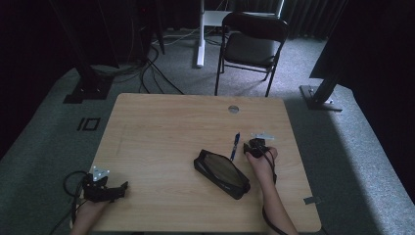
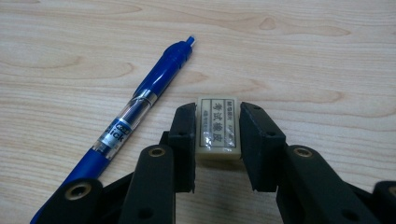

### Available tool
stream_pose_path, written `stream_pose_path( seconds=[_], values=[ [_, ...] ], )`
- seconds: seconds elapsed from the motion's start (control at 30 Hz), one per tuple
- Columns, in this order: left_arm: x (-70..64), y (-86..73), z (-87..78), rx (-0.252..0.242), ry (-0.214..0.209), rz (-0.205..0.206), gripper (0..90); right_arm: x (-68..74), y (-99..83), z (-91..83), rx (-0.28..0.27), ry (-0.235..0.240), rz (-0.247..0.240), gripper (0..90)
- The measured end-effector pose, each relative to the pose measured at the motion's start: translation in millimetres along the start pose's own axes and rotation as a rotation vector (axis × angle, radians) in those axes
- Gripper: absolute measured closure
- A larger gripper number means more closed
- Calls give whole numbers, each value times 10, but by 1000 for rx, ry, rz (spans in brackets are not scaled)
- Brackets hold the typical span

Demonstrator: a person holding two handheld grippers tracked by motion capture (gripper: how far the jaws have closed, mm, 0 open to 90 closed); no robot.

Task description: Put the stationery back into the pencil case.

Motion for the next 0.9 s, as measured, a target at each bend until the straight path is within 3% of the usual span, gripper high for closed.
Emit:
stream_pose_path(
  seconds=[0.13, 0.23, 0.9],
  values=[
    [0, 0, 0, 0, 0, 0, 3, -12, 4, -3, 4, -1, 7, 683],
    [0, 0, 0, 0, 0, 0, 3, -30, 16, -16, 7, 26, 39, 684],
    [0, 0, 0, 0, 0, 0, 3, -140, 246, -415, -56, 51, -16, 684]
  ],
)
Point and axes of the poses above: each handheld gripper's, and its own axes: z roughly forward along the jaws, y roughly out of its top, x roughly to its left, the point moved 6 cm from there along z, roughly forward along the jaws, and after that the axes turned 4 degrees about z, right-handed, at the moved point
